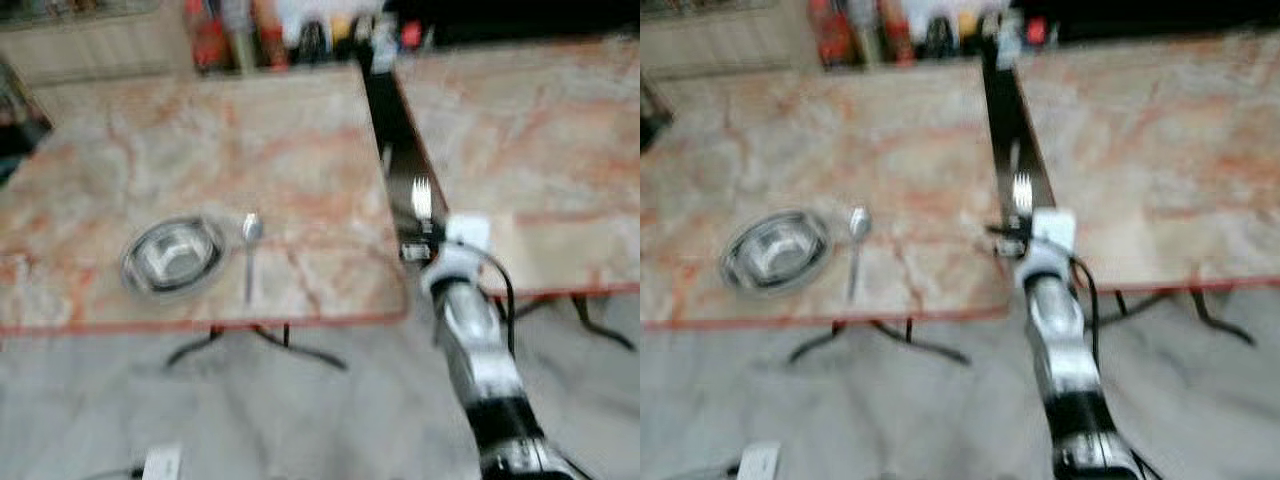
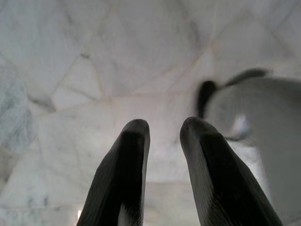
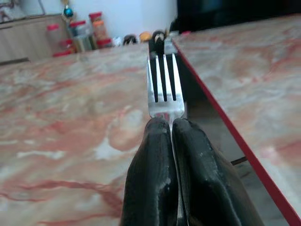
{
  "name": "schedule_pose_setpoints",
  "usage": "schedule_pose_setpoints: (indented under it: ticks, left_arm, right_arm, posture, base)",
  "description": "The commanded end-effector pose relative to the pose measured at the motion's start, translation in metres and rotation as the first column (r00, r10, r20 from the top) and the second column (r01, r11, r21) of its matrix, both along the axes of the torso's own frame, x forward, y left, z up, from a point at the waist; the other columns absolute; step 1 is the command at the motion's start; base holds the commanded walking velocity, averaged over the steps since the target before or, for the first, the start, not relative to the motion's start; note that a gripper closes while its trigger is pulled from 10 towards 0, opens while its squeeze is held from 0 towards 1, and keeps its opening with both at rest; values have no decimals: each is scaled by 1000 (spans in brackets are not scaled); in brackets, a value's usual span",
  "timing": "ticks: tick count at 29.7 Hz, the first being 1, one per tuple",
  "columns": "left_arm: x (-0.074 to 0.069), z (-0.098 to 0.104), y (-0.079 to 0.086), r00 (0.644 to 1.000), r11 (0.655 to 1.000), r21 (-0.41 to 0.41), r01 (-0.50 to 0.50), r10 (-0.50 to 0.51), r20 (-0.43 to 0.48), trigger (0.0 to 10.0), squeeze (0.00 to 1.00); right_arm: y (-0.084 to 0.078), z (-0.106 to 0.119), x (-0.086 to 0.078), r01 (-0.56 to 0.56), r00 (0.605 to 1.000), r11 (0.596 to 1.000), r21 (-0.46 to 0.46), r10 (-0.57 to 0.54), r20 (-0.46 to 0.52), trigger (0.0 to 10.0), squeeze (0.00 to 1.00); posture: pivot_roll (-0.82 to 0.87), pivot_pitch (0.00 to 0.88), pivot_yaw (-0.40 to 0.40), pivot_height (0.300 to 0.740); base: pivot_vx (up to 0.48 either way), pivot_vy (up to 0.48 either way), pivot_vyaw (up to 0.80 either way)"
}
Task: Setting the table
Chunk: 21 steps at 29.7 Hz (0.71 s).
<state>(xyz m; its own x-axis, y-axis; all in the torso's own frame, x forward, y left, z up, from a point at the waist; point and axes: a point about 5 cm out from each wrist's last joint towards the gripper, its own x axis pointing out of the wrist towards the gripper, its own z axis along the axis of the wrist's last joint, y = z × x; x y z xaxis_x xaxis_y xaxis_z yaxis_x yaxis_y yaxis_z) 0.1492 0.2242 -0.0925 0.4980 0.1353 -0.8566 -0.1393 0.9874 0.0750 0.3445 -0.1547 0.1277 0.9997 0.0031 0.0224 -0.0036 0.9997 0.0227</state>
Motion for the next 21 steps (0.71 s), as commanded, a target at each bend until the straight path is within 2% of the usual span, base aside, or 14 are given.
schedule_pose_setpoints:
  ticks: [1,10,21]
  left_arm:
    - [-4,0,7,1000,1000,23,5,-4,-20,10000,0]
    - [-1,1,5,1000,1000,22,7,-7,-11,10000,0]
    - [3,2,5,1000,1000,16,-8,8,10,10000,0]
  right_arm:
    - [10,3,1,-22,1000,1000,11,21,13,10000,0]
    - [10,4,2,-22,1000,1000,13,21,15,10000,0]
    - [8,3,3,-17,1000,1000,13,17,5,10000,0]
  posture:
    - [-68,69,47,740]
    - [-65,89,50,740]
    - [-57,116,43,740]
  base:
    - [0,480,0]
    - [0,452,0]
    - [0,0,0]
